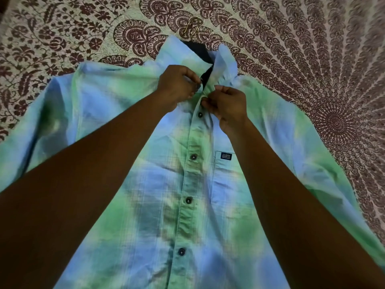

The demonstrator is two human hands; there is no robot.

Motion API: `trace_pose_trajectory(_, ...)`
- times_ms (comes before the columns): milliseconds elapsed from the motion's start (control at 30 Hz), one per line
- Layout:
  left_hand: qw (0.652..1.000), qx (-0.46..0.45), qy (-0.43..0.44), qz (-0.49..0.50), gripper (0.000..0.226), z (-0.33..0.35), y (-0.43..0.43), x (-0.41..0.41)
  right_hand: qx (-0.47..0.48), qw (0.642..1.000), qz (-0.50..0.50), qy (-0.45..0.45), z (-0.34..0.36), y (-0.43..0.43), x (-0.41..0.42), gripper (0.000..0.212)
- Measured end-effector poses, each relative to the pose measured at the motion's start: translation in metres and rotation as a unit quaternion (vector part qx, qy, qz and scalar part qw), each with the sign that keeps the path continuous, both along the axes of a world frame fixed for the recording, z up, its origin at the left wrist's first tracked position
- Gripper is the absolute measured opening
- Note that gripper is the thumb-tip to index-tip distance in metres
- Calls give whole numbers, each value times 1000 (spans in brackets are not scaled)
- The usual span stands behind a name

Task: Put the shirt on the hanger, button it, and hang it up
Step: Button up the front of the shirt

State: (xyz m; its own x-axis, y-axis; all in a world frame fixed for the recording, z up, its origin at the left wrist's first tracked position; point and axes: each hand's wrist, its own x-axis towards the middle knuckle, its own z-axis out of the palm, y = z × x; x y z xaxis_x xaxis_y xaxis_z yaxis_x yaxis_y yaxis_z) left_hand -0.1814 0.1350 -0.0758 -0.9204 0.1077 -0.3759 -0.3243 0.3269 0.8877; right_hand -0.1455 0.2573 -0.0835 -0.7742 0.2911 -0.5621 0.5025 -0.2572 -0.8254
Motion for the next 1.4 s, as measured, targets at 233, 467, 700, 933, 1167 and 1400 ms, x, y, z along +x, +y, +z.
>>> trace_pose_trajectory(233,998,-19,18,-60,27,0,0,3,-127,991,8,-34,3,2,1,19)
trace_pose_trajectory(467,998,6,46,-42,19,-3,-4,7,-127,987,18,-92,7,0,-8,18)
trace_pose_trajectory(700,997,-11,68,-39,17,-3,-7,4,-118,992,-9,-45,0,-1,-8,24)
trace_pose_trajectory(933,996,-5,64,-57,23,-3,-9,3,22,1000,5,-12,-6,-5,-8,31)
trace_pose_trajectory(1167,992,-59,83,-76,22,0,-6,-3,293,955,37,30,-19,-11,-10,29)
trace_pose_trajectory(1400,994,-38,53,-86,18,5,-7,-6,-18,998,62,29,-11,2,-9,27)
